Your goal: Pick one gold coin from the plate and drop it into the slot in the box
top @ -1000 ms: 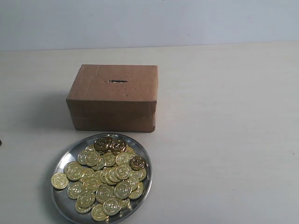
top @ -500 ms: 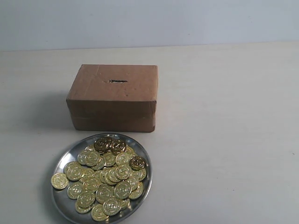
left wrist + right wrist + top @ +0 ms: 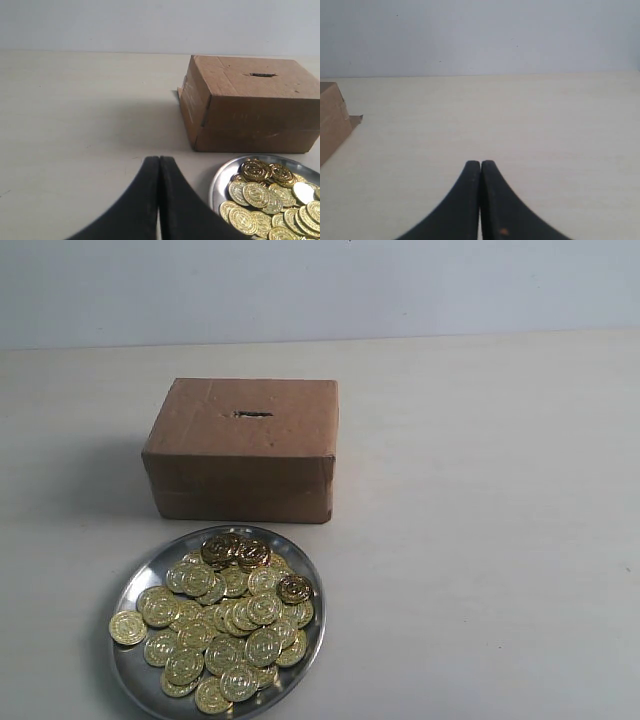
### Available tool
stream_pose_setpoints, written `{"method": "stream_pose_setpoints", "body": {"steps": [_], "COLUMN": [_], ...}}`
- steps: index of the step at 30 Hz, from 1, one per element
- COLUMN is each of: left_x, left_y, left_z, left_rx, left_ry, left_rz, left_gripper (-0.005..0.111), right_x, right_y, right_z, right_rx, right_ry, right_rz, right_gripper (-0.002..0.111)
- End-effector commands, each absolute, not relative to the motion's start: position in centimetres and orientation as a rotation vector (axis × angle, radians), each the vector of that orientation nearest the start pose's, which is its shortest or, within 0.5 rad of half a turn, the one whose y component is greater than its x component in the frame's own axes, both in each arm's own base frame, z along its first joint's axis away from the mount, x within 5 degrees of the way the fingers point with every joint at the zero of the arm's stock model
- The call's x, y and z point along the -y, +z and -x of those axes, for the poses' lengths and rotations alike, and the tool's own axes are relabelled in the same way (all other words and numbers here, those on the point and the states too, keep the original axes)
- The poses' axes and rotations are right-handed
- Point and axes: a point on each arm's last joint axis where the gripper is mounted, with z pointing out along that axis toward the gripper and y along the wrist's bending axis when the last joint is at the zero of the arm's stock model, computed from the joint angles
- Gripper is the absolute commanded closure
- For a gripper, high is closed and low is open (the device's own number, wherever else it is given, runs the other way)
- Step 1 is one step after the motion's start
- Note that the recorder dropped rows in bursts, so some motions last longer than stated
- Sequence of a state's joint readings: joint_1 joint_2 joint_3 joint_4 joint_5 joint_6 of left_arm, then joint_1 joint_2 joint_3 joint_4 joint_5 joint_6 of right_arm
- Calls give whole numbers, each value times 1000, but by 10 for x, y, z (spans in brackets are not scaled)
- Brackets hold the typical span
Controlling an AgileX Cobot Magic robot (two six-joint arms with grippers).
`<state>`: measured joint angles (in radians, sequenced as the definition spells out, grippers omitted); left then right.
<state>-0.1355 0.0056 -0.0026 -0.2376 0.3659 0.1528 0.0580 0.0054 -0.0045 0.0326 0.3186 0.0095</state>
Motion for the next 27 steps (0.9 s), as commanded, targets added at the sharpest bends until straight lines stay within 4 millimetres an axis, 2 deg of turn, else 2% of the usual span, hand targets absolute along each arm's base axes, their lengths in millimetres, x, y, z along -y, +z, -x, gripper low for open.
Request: {"method": "stream_pose_setpoints", "body": {"steps": [1,6,27], "left_x": [15,12,9], "left_y": [181,181,181], "left_z": [-51,-52,-52], "left_rx": [-1841,-1846,-1844], "left_ry": [-230,-242,-194], "left_rz": [-108,-35,-24], "left_gripper": [107,107,107], "right_x": [-4,-4,-4], "right_y": [185,185,185], "right_z": [-54,-54,-54], "right_rx": [-1797,-1797,-1797], "right_ry": [63,63,63], "right_rz": [30,30,30], "right_gripper": [108,108,108]}}
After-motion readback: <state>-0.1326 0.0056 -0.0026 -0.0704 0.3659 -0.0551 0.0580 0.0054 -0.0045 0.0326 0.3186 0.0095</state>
